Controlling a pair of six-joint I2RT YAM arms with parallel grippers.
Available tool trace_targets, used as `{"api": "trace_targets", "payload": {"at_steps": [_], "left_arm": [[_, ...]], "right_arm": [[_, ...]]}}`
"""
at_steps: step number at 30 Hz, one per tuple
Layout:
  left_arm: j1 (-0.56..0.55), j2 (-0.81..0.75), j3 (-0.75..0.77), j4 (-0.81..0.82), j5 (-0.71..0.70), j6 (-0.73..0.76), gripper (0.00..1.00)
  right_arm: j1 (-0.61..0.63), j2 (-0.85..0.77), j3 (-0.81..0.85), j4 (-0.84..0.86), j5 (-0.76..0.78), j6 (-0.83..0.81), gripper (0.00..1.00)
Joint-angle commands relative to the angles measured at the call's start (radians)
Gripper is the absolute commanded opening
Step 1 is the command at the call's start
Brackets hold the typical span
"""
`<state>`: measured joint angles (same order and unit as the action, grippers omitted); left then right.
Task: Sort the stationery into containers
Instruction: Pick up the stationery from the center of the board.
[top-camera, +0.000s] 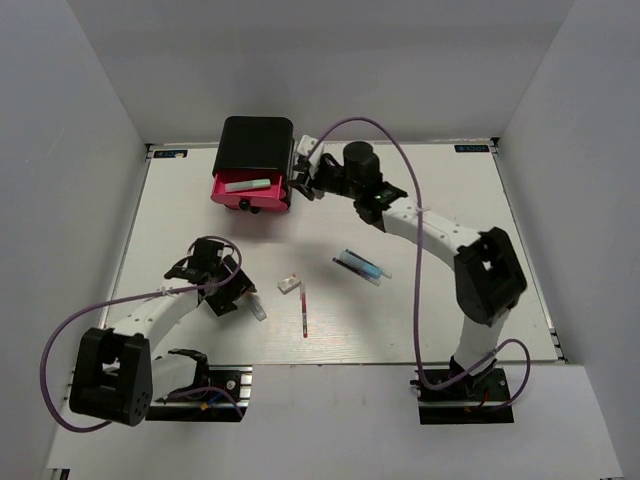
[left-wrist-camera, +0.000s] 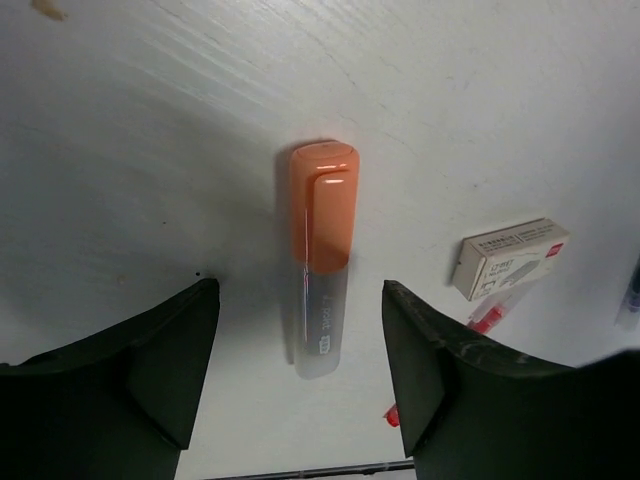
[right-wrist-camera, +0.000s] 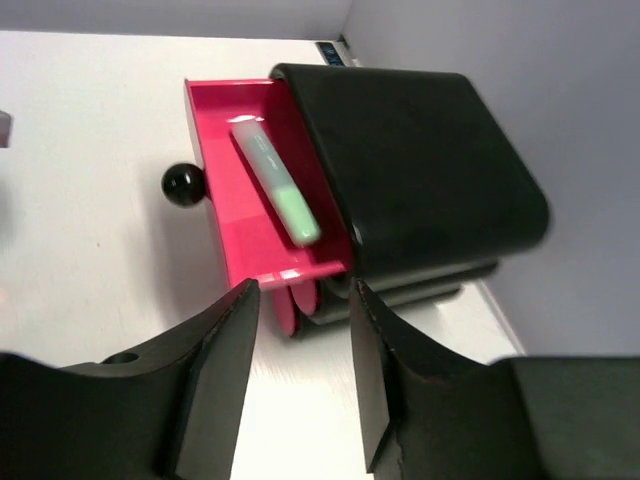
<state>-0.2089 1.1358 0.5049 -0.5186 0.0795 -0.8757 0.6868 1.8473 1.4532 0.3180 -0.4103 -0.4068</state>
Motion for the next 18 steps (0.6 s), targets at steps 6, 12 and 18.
{"api": "trace_targets", "payload": {"at_steps": [6,12,18], "left_arm": [[-0.058,0.229,0.193,-0.158,-0.058,0.087,0.74],[-0.107,0.315,0.236,-0.202,-0.098,0.096,0.58],[-0.152,0.381,0.256,-0.19,-0.119,0.078,0.39]], "right_arm": [[-0.046,-0.232,-0.258,0.049,0.08,0.0,0.54],[-0.075,-0.339,-0.398,0.072,0.102,0.026,0.55],[-0.098,-0.422,-0.504,0.075,0.111,0.029,0.56]]}}
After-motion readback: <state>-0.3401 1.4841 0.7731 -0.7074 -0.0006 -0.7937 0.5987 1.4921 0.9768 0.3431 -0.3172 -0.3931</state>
